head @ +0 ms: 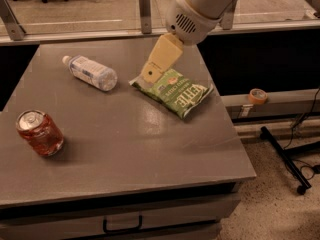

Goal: Pick blue plastic bottle

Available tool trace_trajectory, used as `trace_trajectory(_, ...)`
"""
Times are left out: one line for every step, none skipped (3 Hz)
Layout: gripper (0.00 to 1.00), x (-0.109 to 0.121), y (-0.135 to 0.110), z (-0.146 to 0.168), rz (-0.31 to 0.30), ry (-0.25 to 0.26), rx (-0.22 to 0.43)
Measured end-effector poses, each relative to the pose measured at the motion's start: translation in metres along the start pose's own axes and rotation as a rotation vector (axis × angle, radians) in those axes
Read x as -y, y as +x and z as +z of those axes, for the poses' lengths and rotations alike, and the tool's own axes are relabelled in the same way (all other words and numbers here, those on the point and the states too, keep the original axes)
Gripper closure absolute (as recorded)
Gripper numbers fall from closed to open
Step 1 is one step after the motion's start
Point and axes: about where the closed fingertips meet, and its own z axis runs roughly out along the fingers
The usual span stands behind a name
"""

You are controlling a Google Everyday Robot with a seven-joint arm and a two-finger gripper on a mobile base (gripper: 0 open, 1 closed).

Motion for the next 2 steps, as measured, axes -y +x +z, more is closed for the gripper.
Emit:
trace_trajectory(0.0,0.003,-0.013,0.02,0.052,0.012,-0.006)
trace_trajectory(0.0,0.008,-0.039,0.065,0.114,0.014,-0.05)
